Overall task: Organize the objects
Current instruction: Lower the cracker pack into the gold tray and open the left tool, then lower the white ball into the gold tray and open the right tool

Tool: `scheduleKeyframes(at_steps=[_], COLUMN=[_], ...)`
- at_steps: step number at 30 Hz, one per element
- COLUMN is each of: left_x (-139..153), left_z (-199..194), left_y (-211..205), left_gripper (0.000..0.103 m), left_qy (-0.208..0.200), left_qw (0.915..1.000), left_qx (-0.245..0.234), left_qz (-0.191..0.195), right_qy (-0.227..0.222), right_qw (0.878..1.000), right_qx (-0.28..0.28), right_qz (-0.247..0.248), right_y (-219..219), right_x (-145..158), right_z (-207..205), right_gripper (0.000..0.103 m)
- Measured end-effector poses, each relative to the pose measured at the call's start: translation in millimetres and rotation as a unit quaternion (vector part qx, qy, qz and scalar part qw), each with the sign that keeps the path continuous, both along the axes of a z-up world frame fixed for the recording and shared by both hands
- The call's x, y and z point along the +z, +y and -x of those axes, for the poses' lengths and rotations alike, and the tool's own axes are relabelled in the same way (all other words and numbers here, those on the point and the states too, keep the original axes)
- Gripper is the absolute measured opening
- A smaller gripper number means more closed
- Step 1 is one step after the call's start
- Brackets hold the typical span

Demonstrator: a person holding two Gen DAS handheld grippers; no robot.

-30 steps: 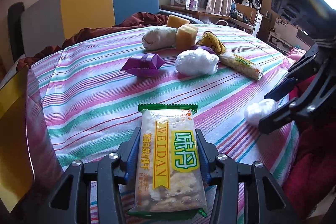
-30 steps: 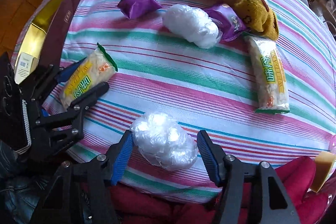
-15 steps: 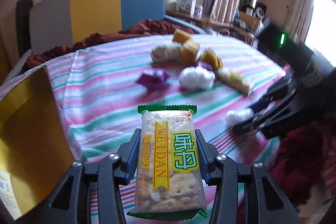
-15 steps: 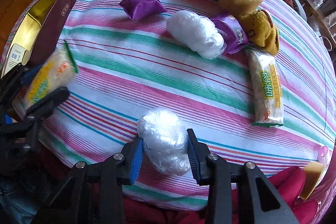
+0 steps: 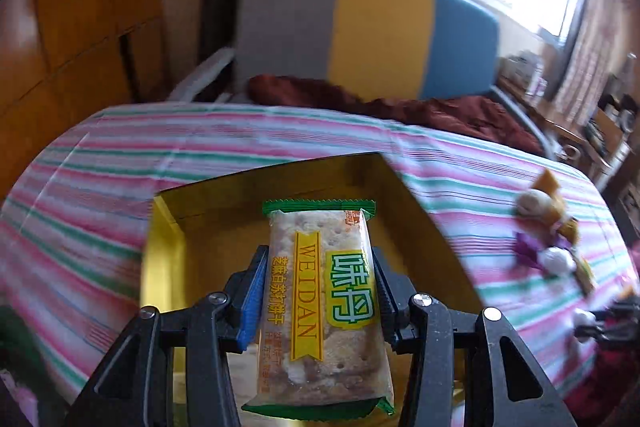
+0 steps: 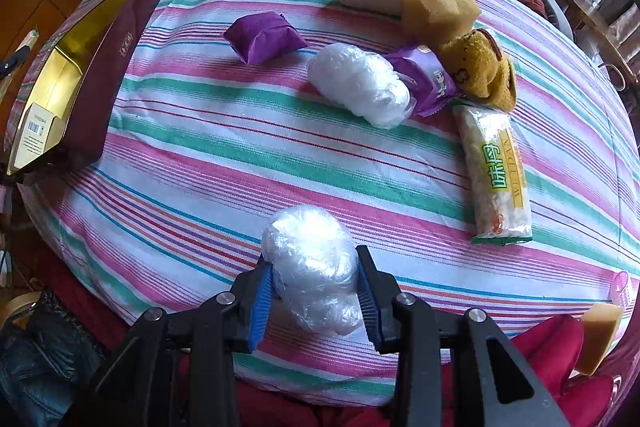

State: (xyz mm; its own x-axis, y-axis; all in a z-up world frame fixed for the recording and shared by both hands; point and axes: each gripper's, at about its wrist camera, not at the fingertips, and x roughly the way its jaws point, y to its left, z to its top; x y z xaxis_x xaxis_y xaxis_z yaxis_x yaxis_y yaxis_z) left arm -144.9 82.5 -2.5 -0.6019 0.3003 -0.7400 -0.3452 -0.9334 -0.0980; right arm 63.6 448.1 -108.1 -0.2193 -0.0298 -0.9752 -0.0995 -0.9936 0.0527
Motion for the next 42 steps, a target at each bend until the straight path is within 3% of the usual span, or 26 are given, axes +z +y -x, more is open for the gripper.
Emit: scheduleKeyframes(at_steps=[7, 12, 18, 28, 31, 38, 42], left_x=[-44.8, -63.5, -66.6, -34.2, -25.5, -20.7, -23.5], left_z=[51.9, 56.8, 51.9, 11.6, -11.2, -49.4, -66.1], left_y=[-53.1, -58.7, -61.3, -85.6, -94.8, -116.4, -121.4], left_gripper=[0.048, 0.049, 0.064, 0.061, 0.063, 0.064, 0.064], left_qy=[-0.090, -0.110, -0.089, -0.011, 0.010, 0.019, 0.018], left_qw=[0.9938, 0.9902, 0.9917, 0.9898, 0.9891, 0.9863, 0.9856], left_qx=[0.066, 0.087, 0.092, 0.142, 0.147, 0.164, 0.168], left_qz=[-0.004, 0.000, 0.010, 0.002, -0.002, -0.008, -0.008], right_qy=[0.007, 0.005, 0.003, 0.024, 0.049, 0.122, 0.137], right_qw=[1.000, 1.000, 1.000, 0.998, 0.997, 0.988, 0.979], right_qx=[-0.010, -0.012, -0.015, -0.049, -0.053, 0.045, 0.102], right_qz=[0.003, 0.004, 0.002, 0.007, 0.029, 0.084, 0.114], right_y=[4.7, 7.2, 10.5, 24.5, 23.7, -85.3, -149.3], right_x=[0.1, -1.8, -3.5, 2.6, 23.9, 67.6, 77.3], right_z=[-6.2, -9.7, -14.6, -26.3, 13.5, 84.7, 122.6], right_gripper=[0.038, 0.038, 0.038, 0.038, 0.038, 0.038, 0.038])
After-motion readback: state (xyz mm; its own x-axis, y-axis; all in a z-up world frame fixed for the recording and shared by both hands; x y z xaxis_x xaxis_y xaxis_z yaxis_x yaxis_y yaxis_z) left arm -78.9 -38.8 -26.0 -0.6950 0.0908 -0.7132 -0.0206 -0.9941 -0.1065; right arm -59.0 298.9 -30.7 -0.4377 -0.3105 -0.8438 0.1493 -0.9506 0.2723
